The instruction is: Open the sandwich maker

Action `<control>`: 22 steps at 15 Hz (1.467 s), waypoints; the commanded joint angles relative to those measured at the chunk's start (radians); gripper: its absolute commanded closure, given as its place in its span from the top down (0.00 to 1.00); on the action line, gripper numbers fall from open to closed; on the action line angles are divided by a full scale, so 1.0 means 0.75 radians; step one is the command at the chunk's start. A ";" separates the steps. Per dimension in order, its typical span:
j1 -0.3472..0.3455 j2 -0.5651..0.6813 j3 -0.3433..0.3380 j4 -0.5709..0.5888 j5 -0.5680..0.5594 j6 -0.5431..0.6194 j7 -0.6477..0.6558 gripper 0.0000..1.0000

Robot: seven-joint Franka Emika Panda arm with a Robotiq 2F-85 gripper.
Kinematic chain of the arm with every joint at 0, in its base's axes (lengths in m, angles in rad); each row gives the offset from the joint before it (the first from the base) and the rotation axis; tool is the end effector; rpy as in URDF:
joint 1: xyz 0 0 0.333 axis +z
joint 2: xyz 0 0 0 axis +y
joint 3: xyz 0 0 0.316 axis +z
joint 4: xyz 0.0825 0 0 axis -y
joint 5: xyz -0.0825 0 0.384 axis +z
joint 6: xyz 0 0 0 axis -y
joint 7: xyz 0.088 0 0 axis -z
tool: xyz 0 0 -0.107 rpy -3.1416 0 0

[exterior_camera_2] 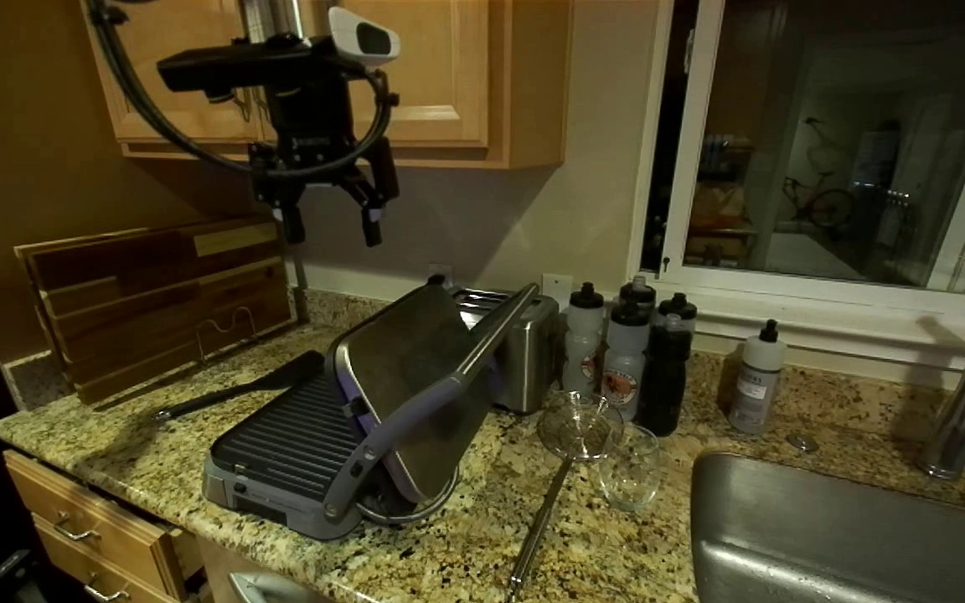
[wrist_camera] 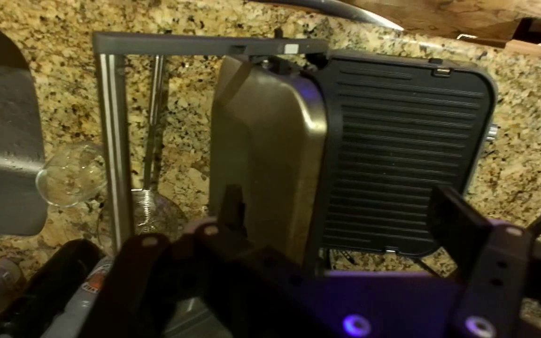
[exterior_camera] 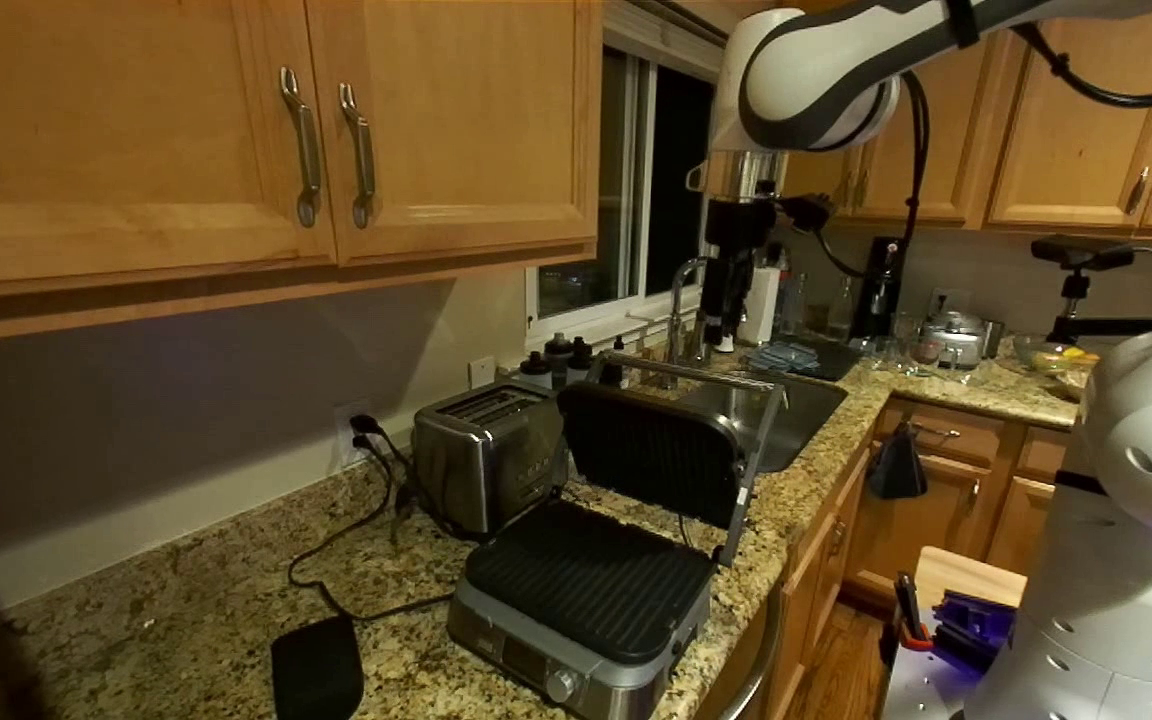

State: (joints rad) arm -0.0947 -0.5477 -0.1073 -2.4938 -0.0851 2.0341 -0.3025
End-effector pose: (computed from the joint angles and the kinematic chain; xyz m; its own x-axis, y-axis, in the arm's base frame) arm 0.3817 -0.0853 0.4816 0.9859 0.1493 0.0750 0.1460 -0.9881 0.0478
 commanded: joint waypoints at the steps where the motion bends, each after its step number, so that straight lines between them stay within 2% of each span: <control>1: 0.081 -0.074 0.076 -0.116 0.066 0.043 0.158 1.00; 5: 0.137 -0.066 0.142 -0.157 0.121 0.104 0.274 1.00; 8: 0.136 -0.061 0.151 -0.180 0.138 0.160 0.333 1.00; 9: 0.133 -0.060 0.143 -0.188 0.141 0.176 0.334 1.00; 10: 0.138 -0.018 0.144 -0.133 0.114 0.121 0.297 1.00; 22: 0.136 -0.018 0.143 -0.145 0.119 0.142 0.315 1.00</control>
State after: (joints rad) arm 0.0006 -0.5612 0.0059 -2.6045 0.0084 2.1432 -0.0697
